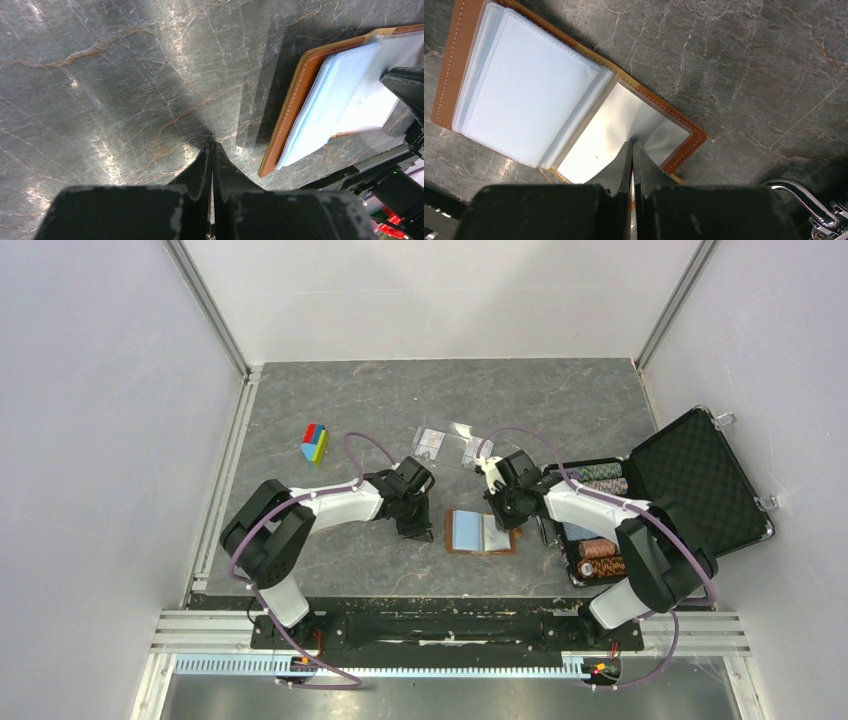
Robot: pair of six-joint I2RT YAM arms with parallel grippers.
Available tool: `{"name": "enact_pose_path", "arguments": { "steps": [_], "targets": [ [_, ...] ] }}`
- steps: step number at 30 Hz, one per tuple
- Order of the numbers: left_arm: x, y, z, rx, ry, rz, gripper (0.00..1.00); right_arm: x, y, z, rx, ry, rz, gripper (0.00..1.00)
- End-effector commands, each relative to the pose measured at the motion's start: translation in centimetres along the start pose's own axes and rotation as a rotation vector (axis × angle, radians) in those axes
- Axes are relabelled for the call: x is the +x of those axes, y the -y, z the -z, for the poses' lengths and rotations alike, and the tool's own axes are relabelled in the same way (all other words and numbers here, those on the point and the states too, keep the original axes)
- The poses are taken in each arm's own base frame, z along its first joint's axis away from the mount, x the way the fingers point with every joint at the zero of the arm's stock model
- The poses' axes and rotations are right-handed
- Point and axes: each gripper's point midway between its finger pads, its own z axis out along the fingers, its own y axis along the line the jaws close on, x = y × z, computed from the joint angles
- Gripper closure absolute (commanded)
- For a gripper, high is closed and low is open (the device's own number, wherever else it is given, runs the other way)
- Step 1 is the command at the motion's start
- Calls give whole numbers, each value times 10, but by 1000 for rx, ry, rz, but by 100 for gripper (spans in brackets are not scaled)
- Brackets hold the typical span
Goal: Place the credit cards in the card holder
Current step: Place the card holder at the center of the board.
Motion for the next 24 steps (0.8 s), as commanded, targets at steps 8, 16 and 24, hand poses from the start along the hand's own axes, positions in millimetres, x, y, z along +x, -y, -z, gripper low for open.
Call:
{"name": "enact_pose_path", "arguments": {
  "steps": [8, 16, 24],
  "targets": [
    [-17, 12, 18, 41, 89, -29, 66, -18, -27, 22, -162, 37, 16, 94],
    [-30, 27, 39, 75, 135, -91, 58, -53, -41, 34, -229, 105, -20, 84],
    [-40, 71, 31, 211, 87, -162, 60, -38, -34, 24, -193, 49, -46, 86]
  ]
}}
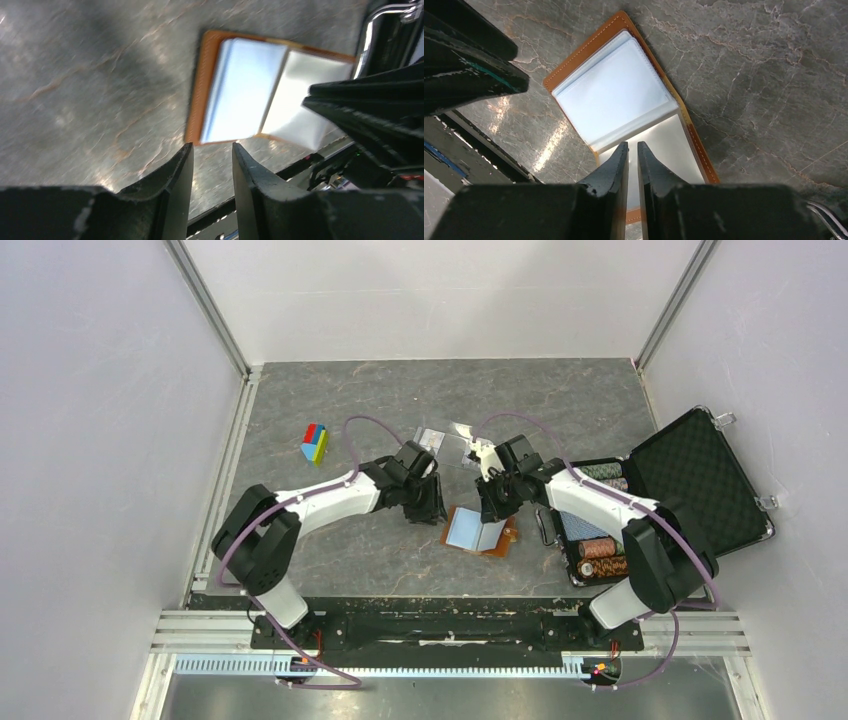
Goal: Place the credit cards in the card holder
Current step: Place the card holder at the center of the board.
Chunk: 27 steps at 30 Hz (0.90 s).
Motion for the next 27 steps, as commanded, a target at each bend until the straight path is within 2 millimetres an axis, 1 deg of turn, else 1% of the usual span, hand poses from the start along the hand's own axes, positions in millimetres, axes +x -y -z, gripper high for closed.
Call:
{"name": "enact_pose_path", "arguments": {
  "steps": [1, 3, 5, 7, 10, 15, 17, 21, 24, 27],
  "targets": [
    [-20, 37, -6, 110, 4, -87, 60, 2, 5, -3, 23, -12, -33, 86],
    [-25, 41, -6, 110, 9, -95, 61, 1, 10, -7, 46, -16, -50, 83],
    [-29, 41, -5, 98, 21, -98, 61, -7, 17, -11, 70, -7, -69, 81],
    [-28, 41, -5, 98, 19, -107, 61, -21, 24, -14, 102, 10, -77, 79],
    [-23, 40, -7, 105, -2, -104, 63, -36, 32, -22, 125, 14, -84, 76],
    [-13, 43, -12, 117, -27, -102, 70, -43, 33, -38, 106, -8, -90, 75],
    [-9, 43, -13, 116, -30, -101, 71, -40, 32, -42, 93, -22, -91, 74],
    [-7, 41, -13, 118, -21, -88, 72, -23, 25, -51, 38, -71, -94, 74],
    [-6, 40, -12, 116, -20, -86, 72, -13, 12, -56, -36, -93, -85, 74],
    [-5, 38, -11, 112, -18, -84, 72, -8, -4, -58, -111, -102, -58, 75]
  ]
}}
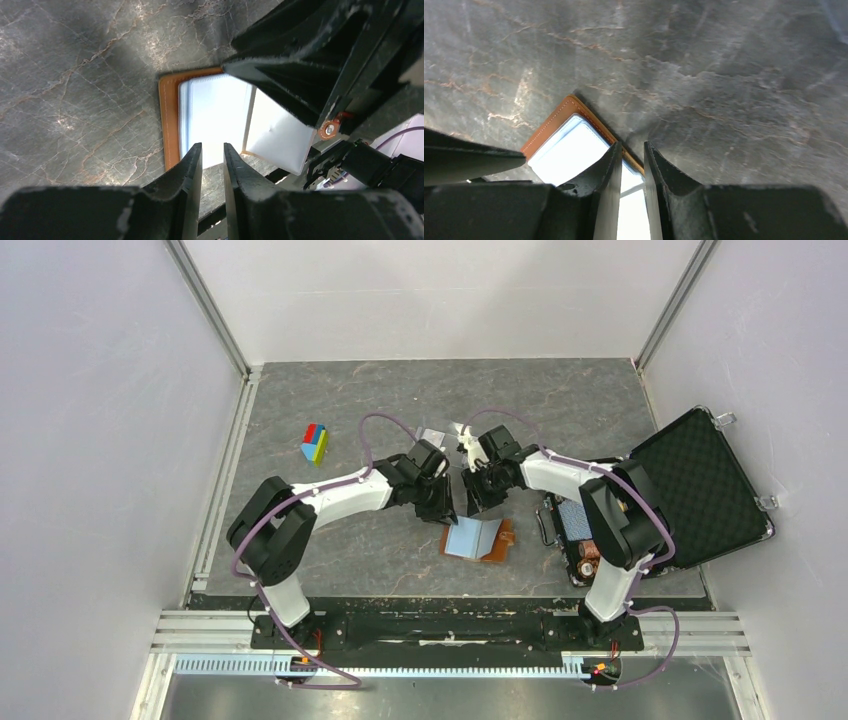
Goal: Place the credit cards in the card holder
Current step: Place the card holder at the center of the board.
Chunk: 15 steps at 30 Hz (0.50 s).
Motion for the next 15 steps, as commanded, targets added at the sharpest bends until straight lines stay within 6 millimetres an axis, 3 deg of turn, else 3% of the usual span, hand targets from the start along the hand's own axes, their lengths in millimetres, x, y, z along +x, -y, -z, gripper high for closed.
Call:
{"name": "enact_pose_path", "arguments": {
  "steps": [1, 7, 10, 15],
  "targets": [
    [-3, 8, 5, 35, 26, -12, 72, 14, -27, -8, -139, -35, 50, 75],
    [2, 1, 3, 18, 17, 12, 73, 10, -31, -3, -134, -13, 53, 68],
    [9, -5, 0, 4, 3, 31, 75, 5, -34, 8, -126, 13, 58, 57],
    [17, -5, -4, 5, -20, 30, 77, 4, -40, 29, -119, 49, 71, 50]
  ]
}}
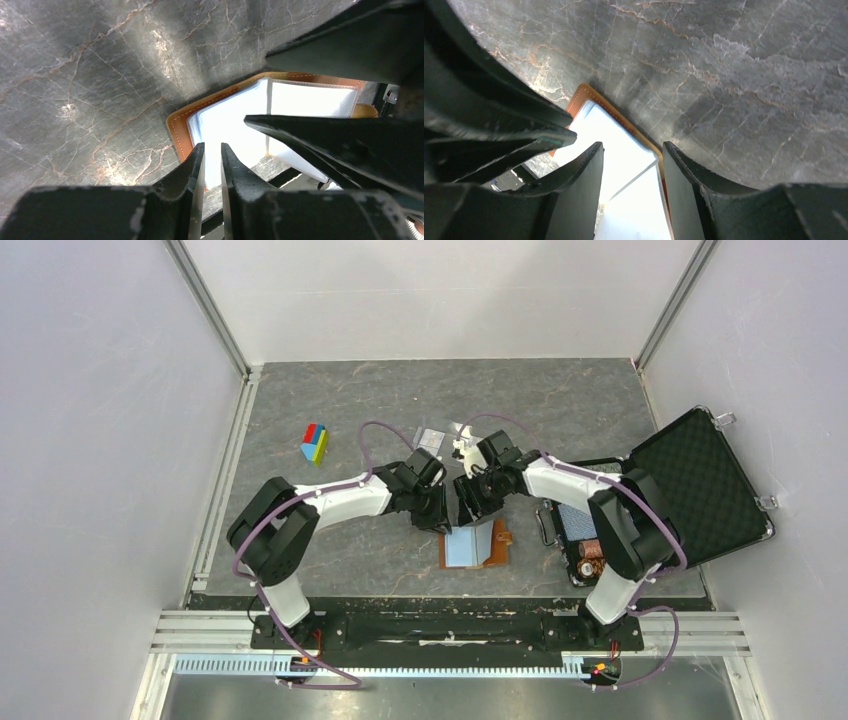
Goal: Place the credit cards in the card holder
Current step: Place the card holder at the center of the board.
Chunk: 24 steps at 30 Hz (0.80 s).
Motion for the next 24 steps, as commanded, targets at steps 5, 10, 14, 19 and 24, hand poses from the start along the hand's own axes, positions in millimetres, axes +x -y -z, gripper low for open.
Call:
{"name": "enact_pose_path", "arguments": {
  "steps": [5, 10, 14, 19, 24],
  "targets": [
    [5, 12, -6, 36, -17, 19, 79, 9, -15, 36, 4, 37, 35, 49],
    [13, 3, -16, -2, -55, 42, 89, 40, -19, 36, -44, -30, 50, 60],
    [19, -13, -18, -76, -72, 61, 97, 70, -3, 32, 19, -133, 31, 88],
    [24, -25, -20, -131, -87, 80, 98, 97, 33, 31, 206, -231, -11, 100],
    [25, -27, -23, -146, -97, 80, 98, 118, 61, 25, 329, -310, -22, 100]
  ]
}}
